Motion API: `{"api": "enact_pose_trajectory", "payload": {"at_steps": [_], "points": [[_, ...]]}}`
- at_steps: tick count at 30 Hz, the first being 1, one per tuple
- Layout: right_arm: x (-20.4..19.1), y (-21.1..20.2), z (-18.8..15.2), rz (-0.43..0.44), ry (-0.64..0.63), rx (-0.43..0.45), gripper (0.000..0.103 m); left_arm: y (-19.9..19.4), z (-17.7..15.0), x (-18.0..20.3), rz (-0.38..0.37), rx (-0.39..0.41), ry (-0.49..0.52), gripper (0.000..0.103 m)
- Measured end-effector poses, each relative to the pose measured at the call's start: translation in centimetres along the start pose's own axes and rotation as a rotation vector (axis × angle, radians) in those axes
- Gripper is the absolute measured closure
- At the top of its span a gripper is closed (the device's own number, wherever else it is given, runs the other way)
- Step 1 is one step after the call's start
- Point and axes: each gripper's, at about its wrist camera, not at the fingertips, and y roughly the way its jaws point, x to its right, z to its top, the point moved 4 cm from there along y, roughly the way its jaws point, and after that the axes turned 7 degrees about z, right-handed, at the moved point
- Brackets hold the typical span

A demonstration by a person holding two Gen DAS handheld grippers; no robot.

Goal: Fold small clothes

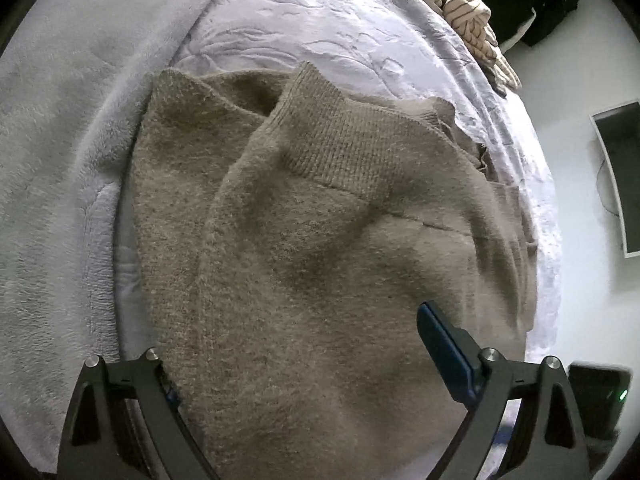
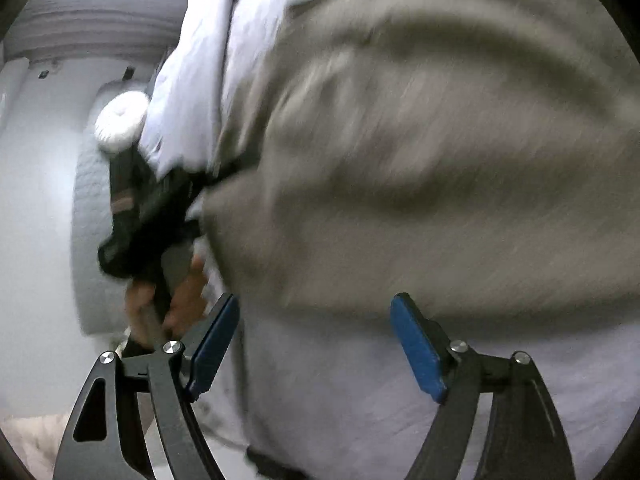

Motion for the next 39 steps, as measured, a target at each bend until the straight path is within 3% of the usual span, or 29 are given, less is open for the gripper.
{"api": "enact_pose_trajectory", "payload": {"at_steps": [1, 3, 5, 6, 9, 12, 13, 14, 15, 17, 24, 29, 33, 36, 39], "points": [[0.2, -0.5, 1.1, -0.029, -0.01, 0.03, 0.034, 0.0, 0.0, 0.0, 0.01, 0.002, 0.0, 0.008], [0.8, -0.6, 3.0, -0.077, -0.021, 0.065, 0.067, 0.1, 0.1, 0.1, 0.034, 0.009, -0.004, 0.008], [1.6, -0.8, 3.6, -0.111, -0.035, 0.077, 0.088, 0.3, 0.2, 0.5, 0.048, 0.017, -0.013, 0.008], [2.0, -0.9, 3.9, -0.129, -0.04, 0.082, 0.092, 0.4, 0.2, 0.6, 0.052, 0.019, -0.015, 0.008], [3.2, 0.6, 4.5, -0.176, -0.045, 0.059, 0.093, 0.5, 0.3, 0.5, 0.072, 0.024, -0.019, 0.008], [4.6, 1.3, 4.6, -0.174, -0.038, 0.038, 0.095, 0.6, 0.4, 0.3, 0.117, 0.026, -0.029, 0.016], [4.7, 1.1, 4.7, -0.167, -0.033, 0.039, 0.095, 0.6, 0.4, 0.1, 0.127, 0.025, -0.036, 0.023], [4.7, 1.2, 4.7, -0.162, -0.031, 0.039, 0.095, 0.6, 0.4, 0.1, 0.14, 0.026, -0.042, 0.041], [4.7, 1.1, 4.7, -0.156, -0.032, 0.039, 0.095, 0.6, 0.5, 0.0, 0.161, 0.028, -0.043, 0.05], [4.8, 1.0, 4.6, -0.137, -0.035, 0.039, 0.095, 0.2, 0.7, 0.0, 0.159, 0.047, -0.045, 0.08], [5.9, 0.4, 4.4, -0.041, 0.007, 0.032, 0.095, -3.9, 1.0, 3.8, 0.097, 0.146, 0.022, 0.084], [6.4, -0.7, 3.8, 0.03, 0.034, 0.036, 0.093, -6.8, 2.1, 9.9, 0.066, 0.211, 0.13, 0.084], [7.4, -3.2, 3.1, 0.071, 0.052, 0.076, 0.093, -8.4, 3.2, 16.2, 0.0, 0.26, 0.237, 0.084], [9.1, -5.4, 2.9, 0.118, 0.098, 0.119, 0.093, -7.3, 3.2, 21.3, -0.049, 0.248, 0.332, 0.084], [10.9, -6.8, 2.8, 0.15, 0.148, 0.137, 0.092, -3.6, 2.1, 25.5, -0.037, 0.205, 0.437, 0.084]]}}
